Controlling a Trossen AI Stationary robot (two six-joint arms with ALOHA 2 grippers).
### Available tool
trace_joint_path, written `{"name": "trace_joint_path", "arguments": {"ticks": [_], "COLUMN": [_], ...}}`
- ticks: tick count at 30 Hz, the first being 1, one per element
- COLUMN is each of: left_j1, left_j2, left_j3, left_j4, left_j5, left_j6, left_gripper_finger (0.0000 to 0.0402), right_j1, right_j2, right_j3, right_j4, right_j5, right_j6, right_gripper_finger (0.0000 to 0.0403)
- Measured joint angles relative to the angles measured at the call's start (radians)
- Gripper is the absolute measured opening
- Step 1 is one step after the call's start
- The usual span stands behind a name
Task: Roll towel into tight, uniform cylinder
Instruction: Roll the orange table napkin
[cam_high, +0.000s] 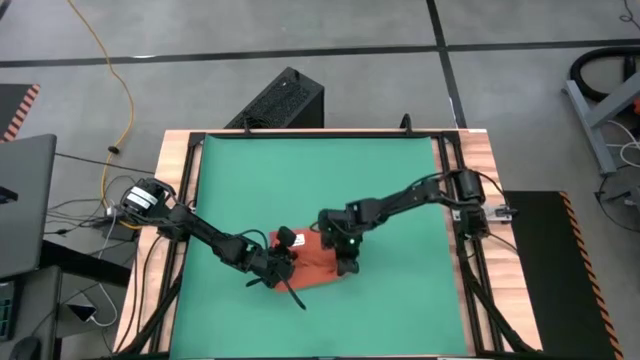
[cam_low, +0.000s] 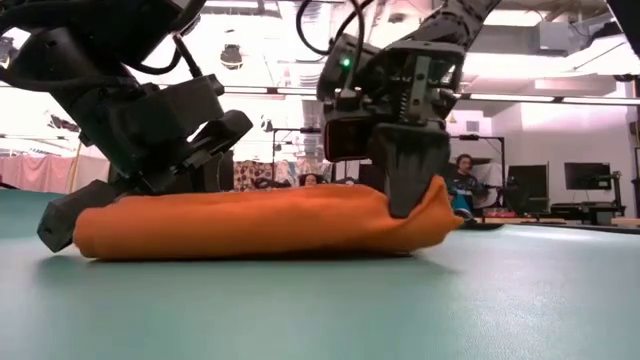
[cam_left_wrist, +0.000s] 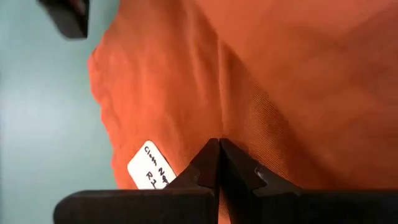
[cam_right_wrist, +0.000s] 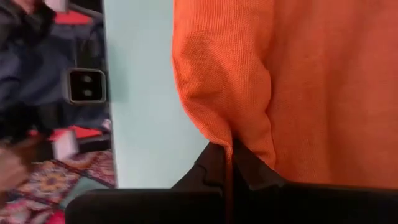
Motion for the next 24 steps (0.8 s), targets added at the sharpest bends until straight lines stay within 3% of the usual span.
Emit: {"name": "trace_joint_path", "arguments": {"ticks": [3,10,15,20,24], "left_j1": [-0.003,-0.024,-0.06,-0.122,-0.178], "left_j2": [0.0,-0.007,-0.066,-0.156,-0.221], "left_j3": [0.015,0.08,0.1,0.1,0.1], "left_j4": [0.0,-0.001,-0.002,-0.021,-0.015], "left_j5": [-0.04,-0.251,-0.277,-0.39,-0.38], "left_j6": [0.056,0.204,0.257,0.234,0.213], "left_gripper_finger": [0.0,0.0,0.0,0.0,0.0], "right_j1": [-0.028,-0.039,-0.056,-0.074,-0.084], "right_j2": [0.0,-0.001,-0.003,-0.003,-0.005], "right_j3": [0.001,0.002,0.003,0.004,0.004], "right_j4": [0.001,0.004,0.001,-0.02,-0.017], "right_j5": [-0.016,-0.029,-0.068,-0.064,-0.076], "right_j6": [0.018,0.02,0.062,0.072,0.098], "right_gripper_finger": [0.0012,0.0012,0.0012,0.0012,0.0012]}}
